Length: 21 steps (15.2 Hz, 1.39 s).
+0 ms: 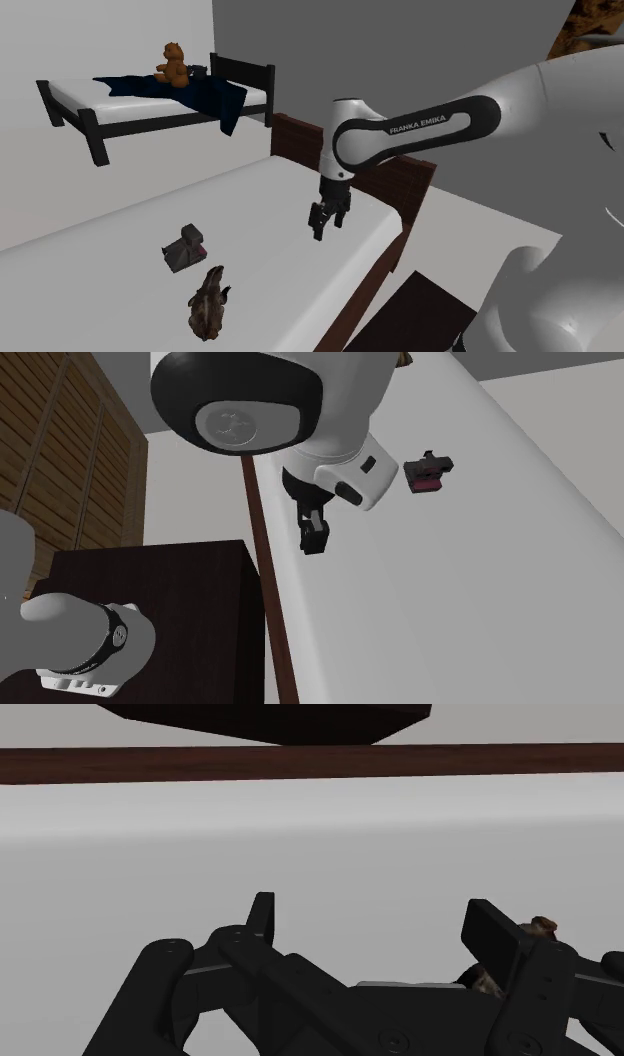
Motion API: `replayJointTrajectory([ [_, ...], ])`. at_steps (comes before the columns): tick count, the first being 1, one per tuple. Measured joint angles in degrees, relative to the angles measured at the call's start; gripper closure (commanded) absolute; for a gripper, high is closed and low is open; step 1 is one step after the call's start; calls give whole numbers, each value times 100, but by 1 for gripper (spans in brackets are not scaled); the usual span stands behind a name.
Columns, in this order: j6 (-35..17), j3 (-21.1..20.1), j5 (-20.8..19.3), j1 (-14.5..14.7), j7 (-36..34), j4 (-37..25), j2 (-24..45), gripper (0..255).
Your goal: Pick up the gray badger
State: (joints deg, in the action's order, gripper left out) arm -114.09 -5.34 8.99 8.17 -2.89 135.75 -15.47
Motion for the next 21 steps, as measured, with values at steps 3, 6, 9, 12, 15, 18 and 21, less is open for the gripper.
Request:
replayJointTrajectory([
  [3,-339,-108,91,76,-141,-301,563,0],
  [6,-716,-200,153,146,-261,-626,1189,0],
  [9,-949,-323,186,262,-482,-1087,1793,0],
  [12,-1188,-415,191,377,-683,-1523,2375,0],
  [15,-1379,-449,158,461,-807,-2059,3018,0],
  [18,-1464,-479,110,584,-982,-2681,3639,0],
  [21,-1472,-496,51,733,-1171,-3388,4262,0],
])
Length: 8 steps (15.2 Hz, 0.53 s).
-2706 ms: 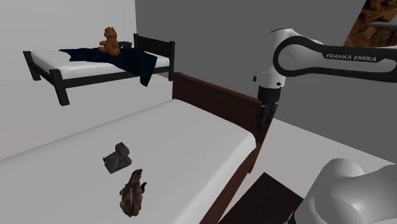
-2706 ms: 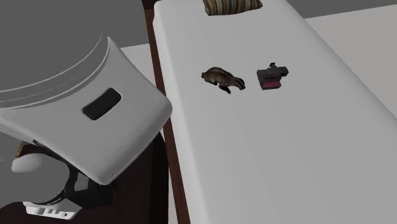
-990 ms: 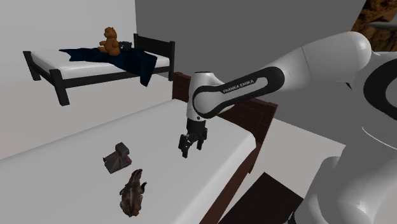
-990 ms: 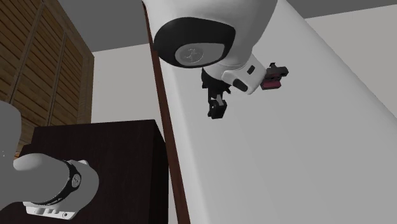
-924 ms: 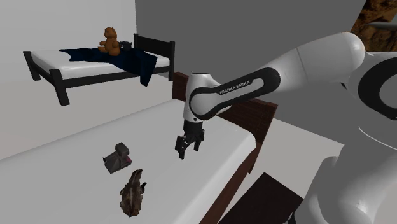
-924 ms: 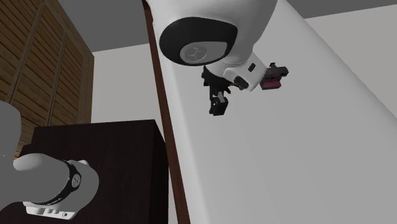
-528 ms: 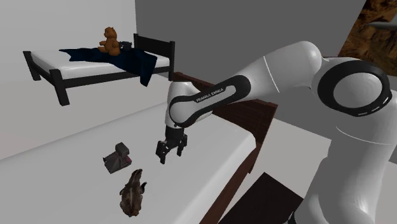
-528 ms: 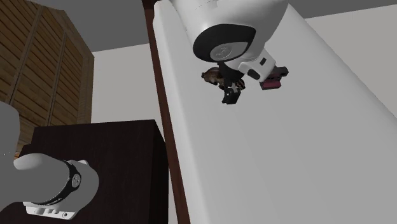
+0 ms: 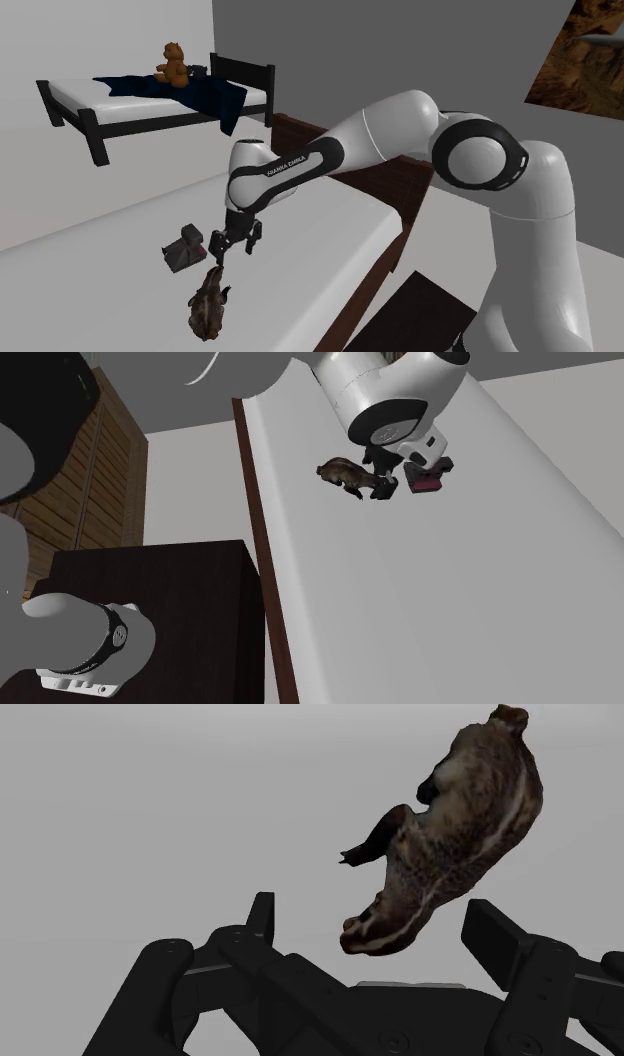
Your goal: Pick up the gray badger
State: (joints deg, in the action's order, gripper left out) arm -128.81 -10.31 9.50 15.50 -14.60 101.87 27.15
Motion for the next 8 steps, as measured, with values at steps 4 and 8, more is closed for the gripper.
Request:
replayJointTrajectory([
  [4,75,0,-77,205,-225,-1035,835,0],
  [8,-82,9,-90,248,-226,-1233,1165,0],
])
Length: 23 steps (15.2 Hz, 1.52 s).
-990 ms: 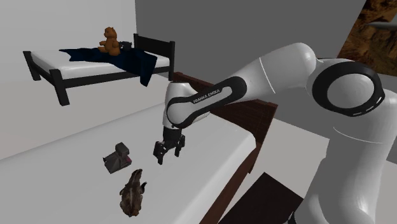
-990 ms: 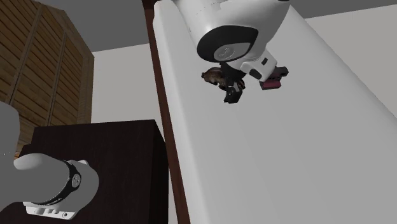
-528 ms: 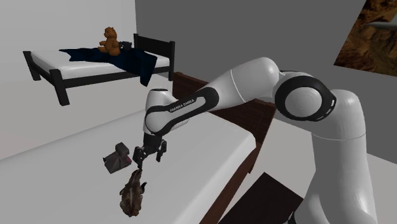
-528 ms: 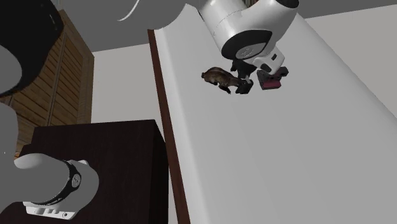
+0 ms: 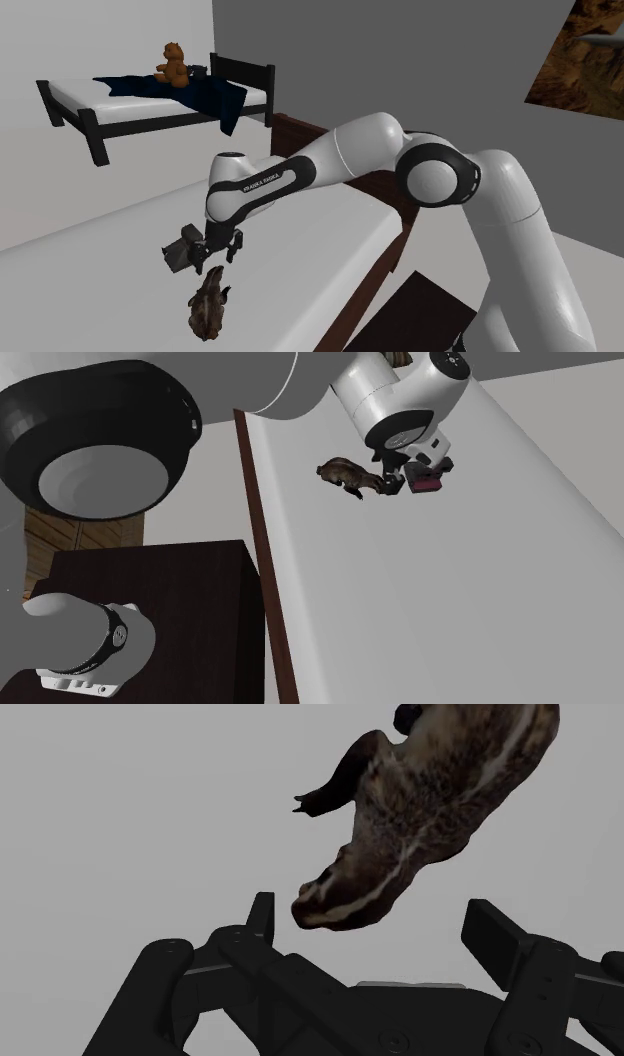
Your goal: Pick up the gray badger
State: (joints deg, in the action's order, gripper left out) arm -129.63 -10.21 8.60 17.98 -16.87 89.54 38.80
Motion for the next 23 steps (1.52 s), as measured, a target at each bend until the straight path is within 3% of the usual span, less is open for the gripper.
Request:
replayJointTrajectory([
  [4,-178,8,-5,13,32,-21,202,0],
  [5,-208,8,-4,15,37,-16,226,255],
  [16,-196,12,-5,6,44,-44,220,255],
  [23,125,1,-1,-10,-12,-70,-62,255],
])
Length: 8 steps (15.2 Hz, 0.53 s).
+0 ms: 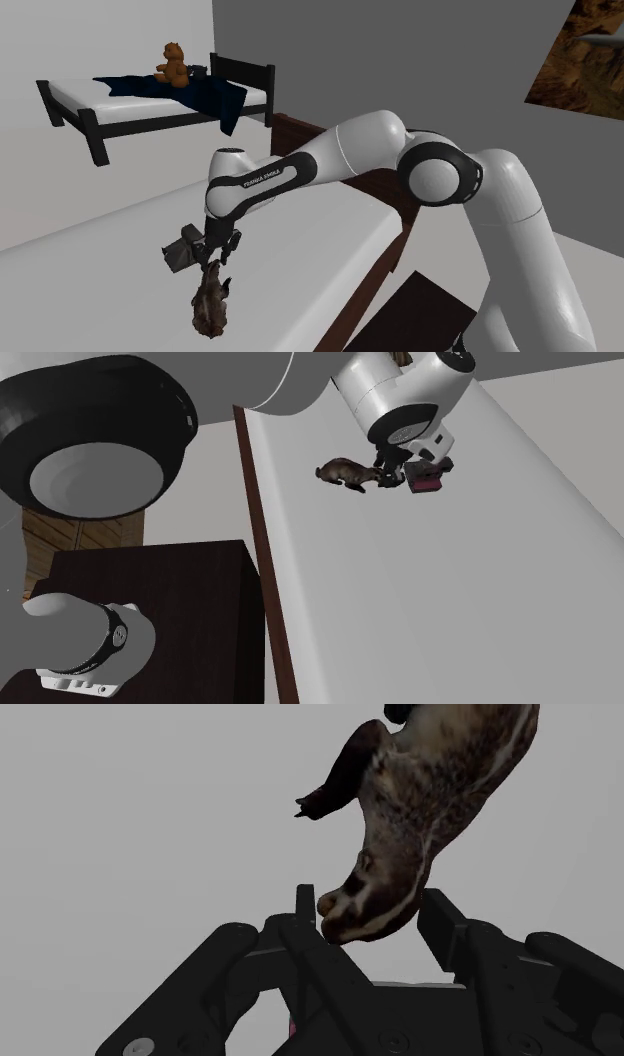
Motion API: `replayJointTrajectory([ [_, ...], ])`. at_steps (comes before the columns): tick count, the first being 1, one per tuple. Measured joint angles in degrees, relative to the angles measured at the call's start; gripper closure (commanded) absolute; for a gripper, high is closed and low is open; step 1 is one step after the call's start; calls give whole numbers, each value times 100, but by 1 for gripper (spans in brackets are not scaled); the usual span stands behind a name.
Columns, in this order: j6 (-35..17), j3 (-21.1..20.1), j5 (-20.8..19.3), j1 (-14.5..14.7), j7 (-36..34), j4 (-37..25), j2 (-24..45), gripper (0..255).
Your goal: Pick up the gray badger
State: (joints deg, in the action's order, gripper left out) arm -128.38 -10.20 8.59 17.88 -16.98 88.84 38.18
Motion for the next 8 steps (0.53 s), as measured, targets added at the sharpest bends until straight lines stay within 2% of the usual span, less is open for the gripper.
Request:
replayJointTrajectory([
  [8,414,-10,-1,-13,-81,-106,-312,255],
])
